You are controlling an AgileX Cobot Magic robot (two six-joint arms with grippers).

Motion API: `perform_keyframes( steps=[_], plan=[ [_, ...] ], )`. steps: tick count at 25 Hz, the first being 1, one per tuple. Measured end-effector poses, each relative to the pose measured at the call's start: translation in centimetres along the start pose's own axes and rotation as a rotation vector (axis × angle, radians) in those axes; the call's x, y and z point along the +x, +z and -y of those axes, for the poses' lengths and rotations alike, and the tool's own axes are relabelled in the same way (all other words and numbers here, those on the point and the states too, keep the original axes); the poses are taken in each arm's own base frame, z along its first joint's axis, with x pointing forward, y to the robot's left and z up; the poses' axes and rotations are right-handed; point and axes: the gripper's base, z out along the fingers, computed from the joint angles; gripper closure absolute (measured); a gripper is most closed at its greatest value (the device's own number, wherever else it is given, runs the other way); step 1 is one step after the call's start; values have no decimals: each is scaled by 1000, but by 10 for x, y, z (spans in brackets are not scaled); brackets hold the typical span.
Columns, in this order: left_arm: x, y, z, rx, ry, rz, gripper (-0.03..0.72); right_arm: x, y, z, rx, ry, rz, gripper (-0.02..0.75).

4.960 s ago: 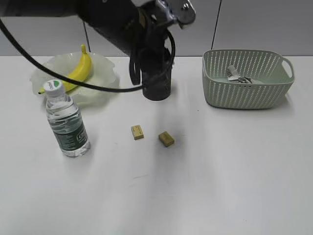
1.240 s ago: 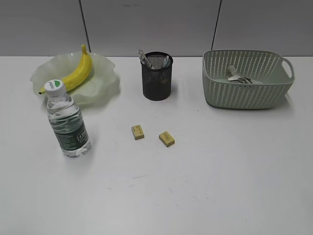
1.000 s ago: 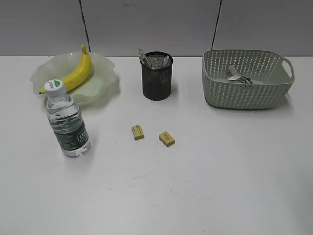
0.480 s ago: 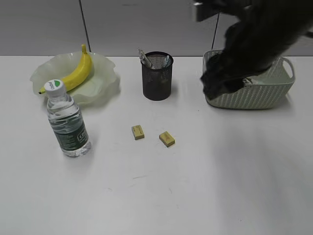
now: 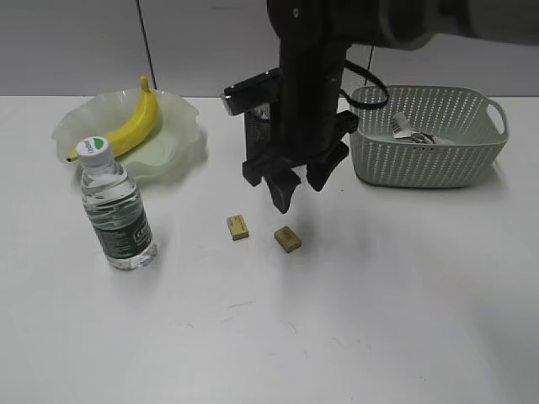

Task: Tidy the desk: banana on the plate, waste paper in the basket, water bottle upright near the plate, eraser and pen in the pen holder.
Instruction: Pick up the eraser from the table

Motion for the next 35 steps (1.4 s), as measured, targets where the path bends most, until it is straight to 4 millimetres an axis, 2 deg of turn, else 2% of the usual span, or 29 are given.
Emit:
perform_keyframes(
  steps=[5, 9, 18, 24, 29, 30, 33, 35],
  plan=[
    [0, 0, 0, 0, 0, 0, 349, -8, 34, -1, -10, 17, -74, 226],
    [0, 0, 0, 0, -1, 0, 349, -9, 52, -3, -22, 25, -97, 226],
    [0, 0, 0, 0, -2, 0, 349, -15, 59, -7, -66, 49, -52, 227],
    [0, 0, 0, 0, -2, 0, 349, -12, 75, -7, -65, 50, -99, 238],
    [0, 0, 0, 0, -4, 0, 349, -11, 86, -7, -64, 50, -118, 301],
    [0, 0, 0, 0, -4, 0, 349, -11, 86, -7, -64, 50, -118, 337],
    [0, 0, 0, 0, -4, 0, 349, -10, 85, -6, -55, 45, -128, 544],
    [0, 0, 0, 0, -4, 0, 349, -9, 85, -6, -52, 43, -138, 540]
  ],
)
